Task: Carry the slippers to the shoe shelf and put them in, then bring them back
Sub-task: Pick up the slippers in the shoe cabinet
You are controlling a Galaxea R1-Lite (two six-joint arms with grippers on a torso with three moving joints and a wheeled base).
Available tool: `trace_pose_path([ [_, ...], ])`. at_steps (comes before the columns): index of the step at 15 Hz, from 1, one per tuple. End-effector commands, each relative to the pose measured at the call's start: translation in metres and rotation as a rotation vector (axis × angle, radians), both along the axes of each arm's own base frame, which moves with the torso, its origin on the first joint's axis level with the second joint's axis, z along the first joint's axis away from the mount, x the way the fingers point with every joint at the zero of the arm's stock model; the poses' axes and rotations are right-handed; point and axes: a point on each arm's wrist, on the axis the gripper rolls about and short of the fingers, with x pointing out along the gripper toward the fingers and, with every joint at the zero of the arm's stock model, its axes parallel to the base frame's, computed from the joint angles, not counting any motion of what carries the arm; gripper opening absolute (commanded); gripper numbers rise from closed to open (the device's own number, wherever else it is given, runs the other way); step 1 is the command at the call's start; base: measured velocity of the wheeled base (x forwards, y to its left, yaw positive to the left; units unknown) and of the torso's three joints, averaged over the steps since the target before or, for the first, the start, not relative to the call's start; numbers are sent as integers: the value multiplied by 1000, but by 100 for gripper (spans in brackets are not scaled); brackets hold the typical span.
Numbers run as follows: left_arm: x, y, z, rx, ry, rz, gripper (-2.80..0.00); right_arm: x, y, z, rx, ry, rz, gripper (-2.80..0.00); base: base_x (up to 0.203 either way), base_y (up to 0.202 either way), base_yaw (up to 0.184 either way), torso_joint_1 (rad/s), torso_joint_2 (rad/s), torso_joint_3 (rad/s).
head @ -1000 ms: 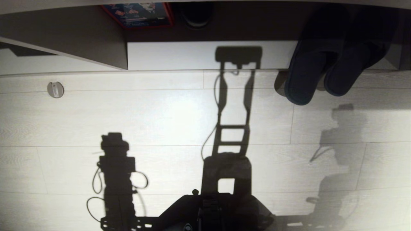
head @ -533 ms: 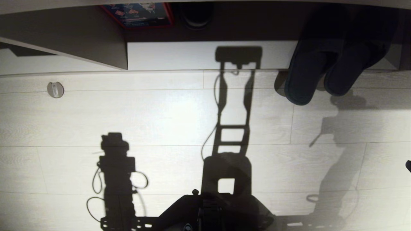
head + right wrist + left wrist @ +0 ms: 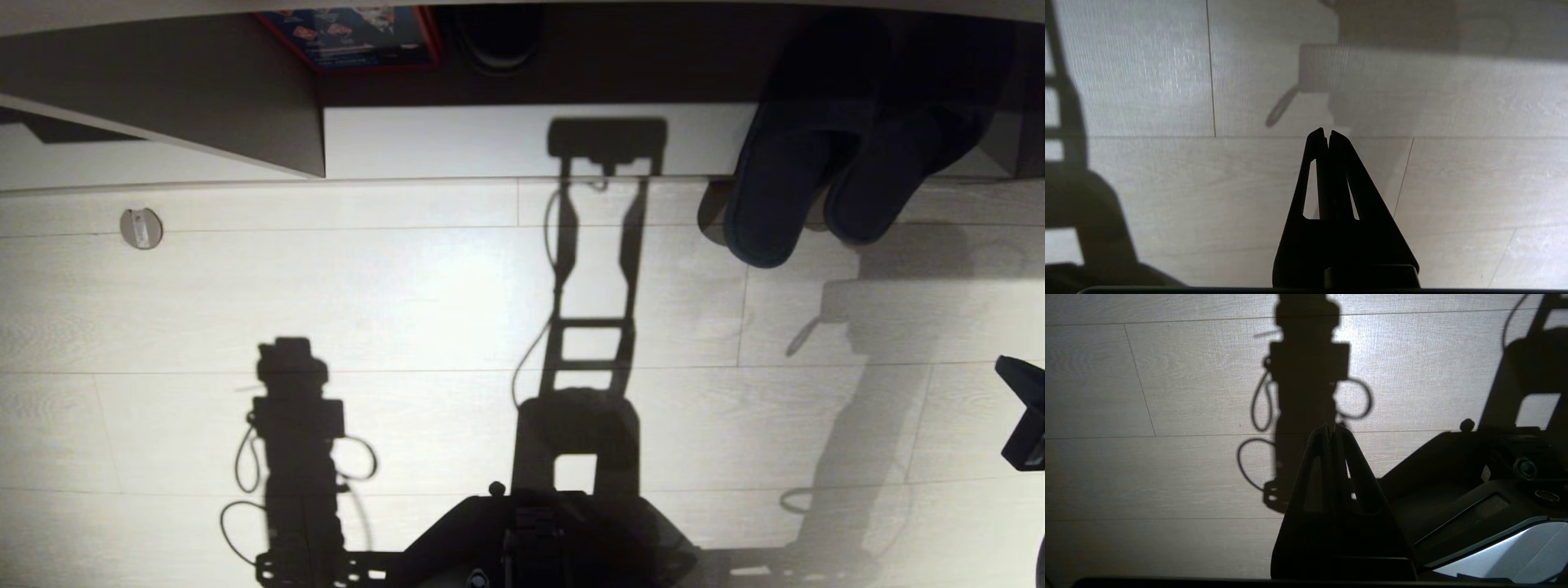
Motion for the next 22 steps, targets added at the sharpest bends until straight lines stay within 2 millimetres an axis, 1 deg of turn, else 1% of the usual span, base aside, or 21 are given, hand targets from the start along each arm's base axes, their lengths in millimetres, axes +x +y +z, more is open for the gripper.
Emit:
trace_pose_path([
  [1, 0, 0, 0, 0, 0, 0, -280, 11, -2, -2, 0, 10, 2, -280, 0, 0, 0, 0, 0, 0],
  [2, 0, 0, 0, 0, 0, 0, -280, 12, -2, -2, -1, 6, 2, -280, 0, 0, 0, 0, 0, 0],
  [5, 0, 0, 0, 0, 0, 0, -280, 24, -2, 0, -10, -48, 15, -280, 0, 0, 0, 0, 0, 0],
  [8, 0, 0, 0, 0, 0, 0, -280, 25, 1, -1, -6, -47, 34, -280, 0, 0, 0, 0, 0, 0],
  [10, 0, 0, 0, 0, 0, 0, -280, 28, 6, -1, -2, -53, 64, -280, 0, 0, 0, 0, 0, 0],
  [13, 0, 0, 0, 0, 0, 0, -280, 42, 20, -4, -10, -75, 127, -280, 0, 0, 0, 0, 0, 0],
  [14, 0, 0, 0, 0, 0, 0, -280, 44, 21, -5, -13, -68, 114, 0, 0, 0, 0, 0, 0, 0],
  [15, 0, 0, 0, 0, 0, 0, -280, 44, 21, -5, -14, -70, 113, 0, 0, 0, 0, 0, 0, 0],
  [17, 0, 0, 0, 0, 0, 0, -280, 53, 22, -7, -14, -76, 101, 0, 0, 0, 0, 0, 0, 0],
  [20, 0, 0, 0, 0, 0, 0, -280, 64, 21, -3, -14, -114, 50, 0, 0, 0, 0, 0, 0, 0],
  [22, 0, 0, 0, 0, 0, 0, -280, 68, 20, -2, -14, -134, 25, 0, 0, 0, 0, 0, 0, 0],
])
